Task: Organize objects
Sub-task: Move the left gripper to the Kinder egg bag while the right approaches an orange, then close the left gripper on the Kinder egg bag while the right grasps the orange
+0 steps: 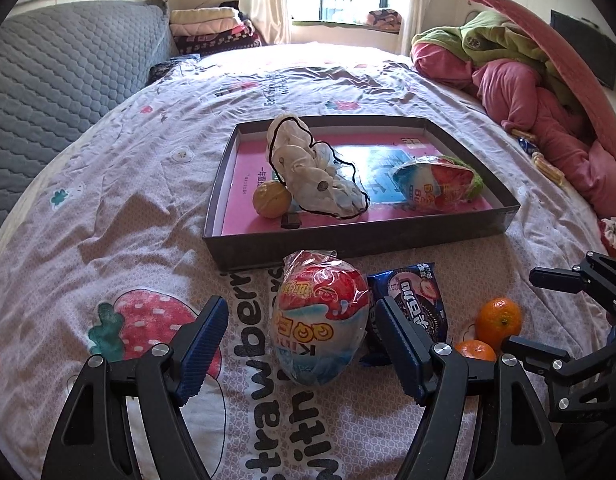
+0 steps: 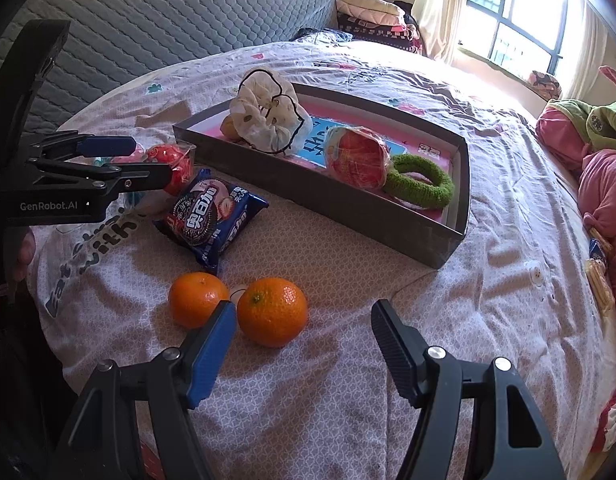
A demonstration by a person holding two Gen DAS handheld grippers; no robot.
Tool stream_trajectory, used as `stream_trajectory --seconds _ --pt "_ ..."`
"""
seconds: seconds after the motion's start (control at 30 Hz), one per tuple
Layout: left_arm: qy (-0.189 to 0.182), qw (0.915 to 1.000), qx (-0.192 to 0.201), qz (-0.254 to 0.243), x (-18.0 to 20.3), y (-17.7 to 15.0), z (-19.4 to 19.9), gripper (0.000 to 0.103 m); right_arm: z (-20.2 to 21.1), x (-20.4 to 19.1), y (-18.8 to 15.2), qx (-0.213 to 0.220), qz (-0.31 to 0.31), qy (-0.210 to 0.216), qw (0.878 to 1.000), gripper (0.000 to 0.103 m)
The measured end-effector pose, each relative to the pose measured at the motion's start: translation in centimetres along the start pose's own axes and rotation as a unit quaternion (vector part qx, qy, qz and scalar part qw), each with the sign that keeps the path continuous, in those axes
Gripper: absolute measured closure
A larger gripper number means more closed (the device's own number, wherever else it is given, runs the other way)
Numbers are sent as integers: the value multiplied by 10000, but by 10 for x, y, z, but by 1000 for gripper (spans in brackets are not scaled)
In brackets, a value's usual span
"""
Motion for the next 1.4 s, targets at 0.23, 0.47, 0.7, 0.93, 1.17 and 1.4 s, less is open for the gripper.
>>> stream_trajectory --seconds 0.23,0.47,0.7,0.93,1.17,1.4 --pt "139 9998 -138 -22 -2 -3 -8 26 -5 -4 -2 -89 66 22 9999 34" --pt "142 9997 -200 65 -6 -4 -15 26 -8 -4 -1 -113 41 29 9999 34" --pt "89 9996 -231 145 -6 -2 -21 26 -14 -2 1 -135 -2 8 9999 34" --pt "190 9989 -353 231 -6 -3 -32 26 -16 -1 3 -134 -53 41 9999 34" --pt "185 9980 -447 401 -12 -2 -39 26 -19 -4 5 -129 -28 89 9999 41" --pt "167 9977 -458 465 -13 -1 -41 26 -29 -9 7 -283 -30 139 9995 51"
Point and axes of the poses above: each gripper's, at about its wrist camera, not at the fingertips, and z roughly against the way its jaws point, x to its right, y to its top, the point moved 2 cm from there along -z, roughly the way its jaws point, and after that the axes turned 1 degree about -y, right-handed, at the moved point
